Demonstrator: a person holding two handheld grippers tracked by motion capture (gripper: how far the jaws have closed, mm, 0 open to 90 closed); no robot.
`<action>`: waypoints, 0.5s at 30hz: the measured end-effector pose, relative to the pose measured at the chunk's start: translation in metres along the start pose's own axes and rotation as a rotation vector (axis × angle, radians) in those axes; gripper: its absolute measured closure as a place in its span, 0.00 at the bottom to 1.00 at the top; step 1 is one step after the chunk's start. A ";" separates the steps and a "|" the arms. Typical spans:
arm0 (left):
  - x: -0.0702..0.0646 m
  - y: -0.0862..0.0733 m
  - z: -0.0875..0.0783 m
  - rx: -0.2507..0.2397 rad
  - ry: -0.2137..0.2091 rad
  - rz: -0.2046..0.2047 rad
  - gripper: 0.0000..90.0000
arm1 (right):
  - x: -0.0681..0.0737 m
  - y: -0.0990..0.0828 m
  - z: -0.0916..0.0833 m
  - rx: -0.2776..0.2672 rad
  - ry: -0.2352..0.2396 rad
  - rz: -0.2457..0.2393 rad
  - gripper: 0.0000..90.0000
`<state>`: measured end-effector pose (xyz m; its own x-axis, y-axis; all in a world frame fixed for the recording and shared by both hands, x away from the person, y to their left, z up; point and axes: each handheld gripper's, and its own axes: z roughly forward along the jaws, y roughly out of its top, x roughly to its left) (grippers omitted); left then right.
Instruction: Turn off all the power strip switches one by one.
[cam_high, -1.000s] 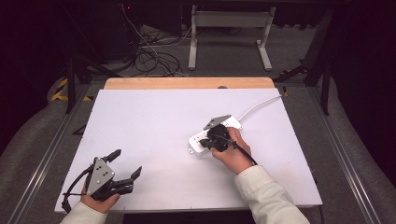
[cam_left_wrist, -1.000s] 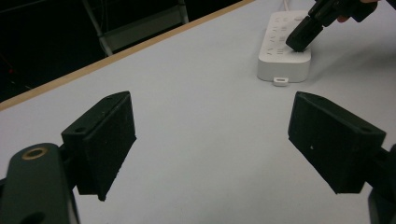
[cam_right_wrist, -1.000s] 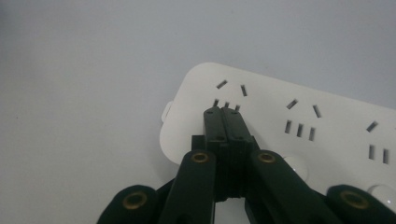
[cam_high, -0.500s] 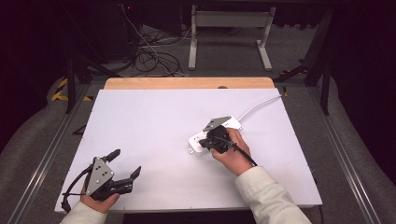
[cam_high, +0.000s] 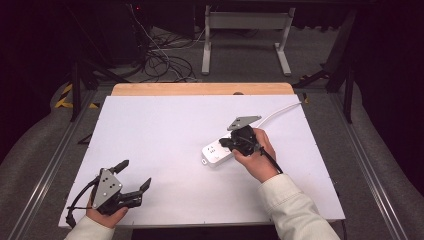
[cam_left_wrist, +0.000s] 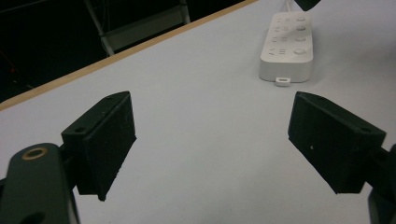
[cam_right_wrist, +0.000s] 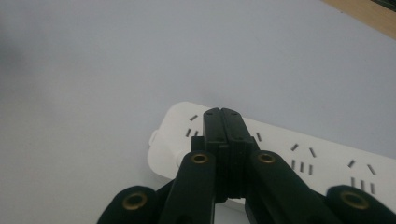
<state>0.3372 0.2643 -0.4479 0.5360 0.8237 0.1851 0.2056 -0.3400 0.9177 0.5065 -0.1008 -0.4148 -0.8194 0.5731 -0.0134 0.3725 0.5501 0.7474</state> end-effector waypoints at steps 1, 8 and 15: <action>0.000 0.000 0.000 0.000 0.002 0.005 0.17 | -0.002 -0.001 0.000 0.001 -0.010 0.005 1.00; 0.001 0.000 0.000 0.000 0.003 0.007 0.17 | -0.019 -0.007 -0.003 0.024 -0.053 0.029 1.00; 0.001 0.000 0.000 0.001 0.004 0.011 0.17 | -0.031 -0.016 0.004 0.067 -0.053 0.044 1.00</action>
<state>0.3377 0.2650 -0.4477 0.5345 0.8221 0.1963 0.2010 -0.3492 0.9152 0.5283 -0.1247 -0.4291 -0.7782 0.6278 -0.0176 0.4377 0.5622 0.7017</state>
